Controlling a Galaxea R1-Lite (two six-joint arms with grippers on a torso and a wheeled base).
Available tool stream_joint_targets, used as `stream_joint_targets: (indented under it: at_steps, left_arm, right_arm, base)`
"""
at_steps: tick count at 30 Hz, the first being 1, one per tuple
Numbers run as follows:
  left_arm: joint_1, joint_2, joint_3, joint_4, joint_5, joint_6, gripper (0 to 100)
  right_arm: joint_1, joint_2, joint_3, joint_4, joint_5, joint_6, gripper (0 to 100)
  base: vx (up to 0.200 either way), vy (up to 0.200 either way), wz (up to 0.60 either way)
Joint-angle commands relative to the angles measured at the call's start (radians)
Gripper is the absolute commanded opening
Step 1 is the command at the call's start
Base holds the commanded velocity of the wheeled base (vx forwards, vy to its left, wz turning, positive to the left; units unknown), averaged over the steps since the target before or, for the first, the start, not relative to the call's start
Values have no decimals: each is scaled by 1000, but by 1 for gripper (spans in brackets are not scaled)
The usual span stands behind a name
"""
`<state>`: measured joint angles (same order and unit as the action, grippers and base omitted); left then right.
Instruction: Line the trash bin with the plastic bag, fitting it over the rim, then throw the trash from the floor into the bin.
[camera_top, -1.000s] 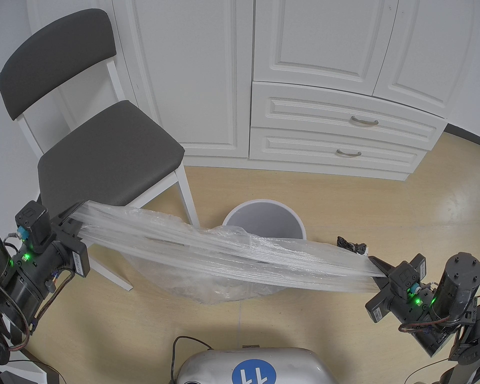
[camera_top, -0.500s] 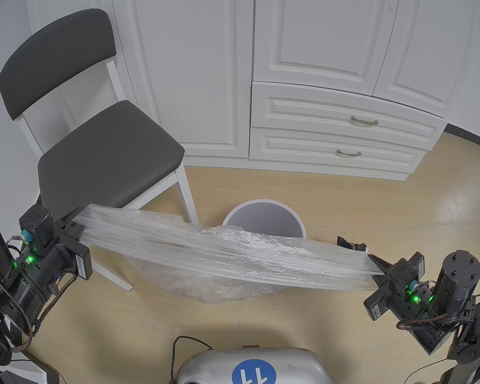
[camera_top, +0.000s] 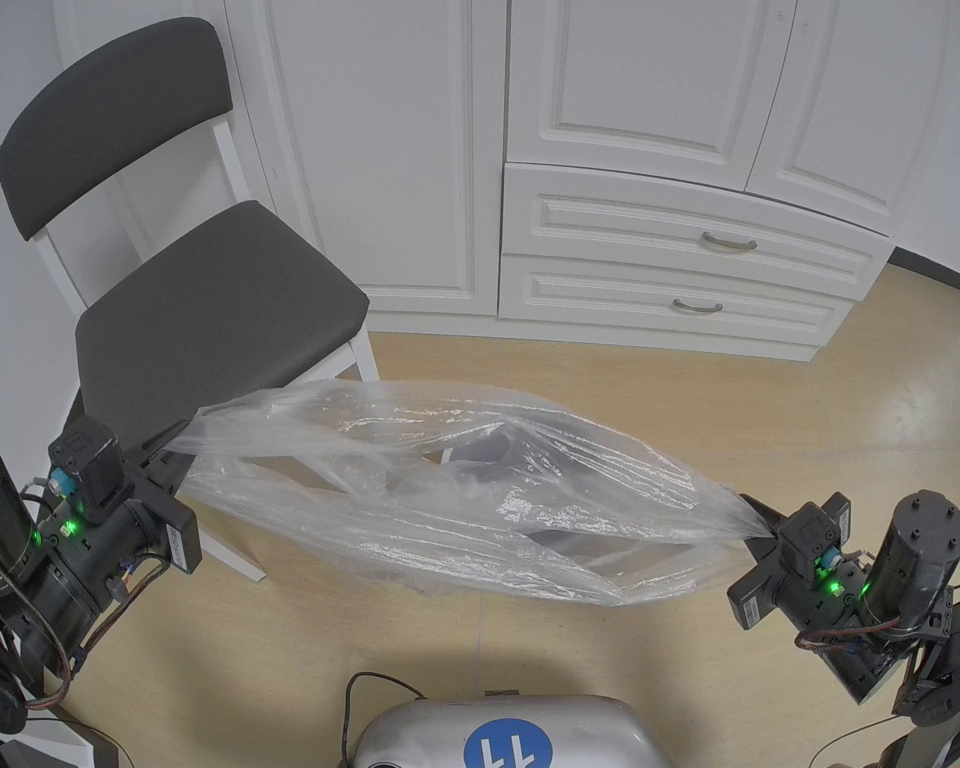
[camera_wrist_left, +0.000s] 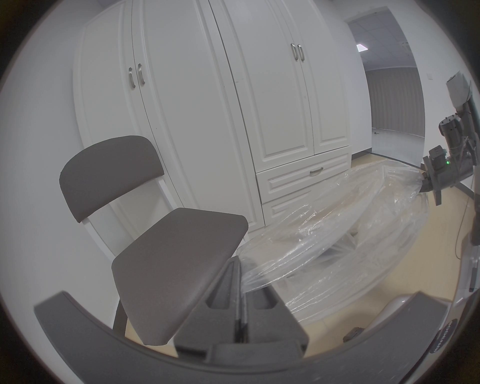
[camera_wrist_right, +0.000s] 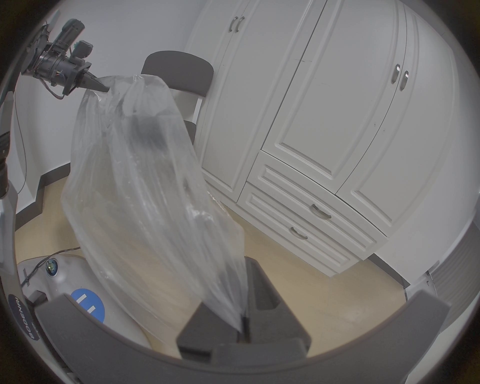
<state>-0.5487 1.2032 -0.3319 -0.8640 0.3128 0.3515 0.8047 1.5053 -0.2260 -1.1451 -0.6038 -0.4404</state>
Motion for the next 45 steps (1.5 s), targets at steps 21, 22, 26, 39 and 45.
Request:
stream_joint_targets:
  at_steps: [21, 22, 26, 39, 45]
  left_arm:
    - [-5, 13, 4, -66, 0, 1, 0]
    - [0, 12, 5, -66, 2, 1, 0]
    - [30, 10, 8, -64, 2, 3, 0]
    - [66, 22, 8, -53, 2, 0, 0]
    - [66, 41, 8, -59, -1, -3, 0]
  right_arm:
    - [-1, 76, 10, -154, -7, -4, 0]
    - [-1, 76, 13, -154, -10, -6, 0]
    - [-2, 76, 22, -154, -13, -7, 0]
    - [-9, 64, 74, -154, -13, -38, 0]
    - [-13, 64, 86, -154, -11, -50, 0]
  base:
    - [0, 0, 0]
    - [0, 0, 0]
    - [0, 0, 0]
    - [0, 0, 0]
    - [0, 0, 0]
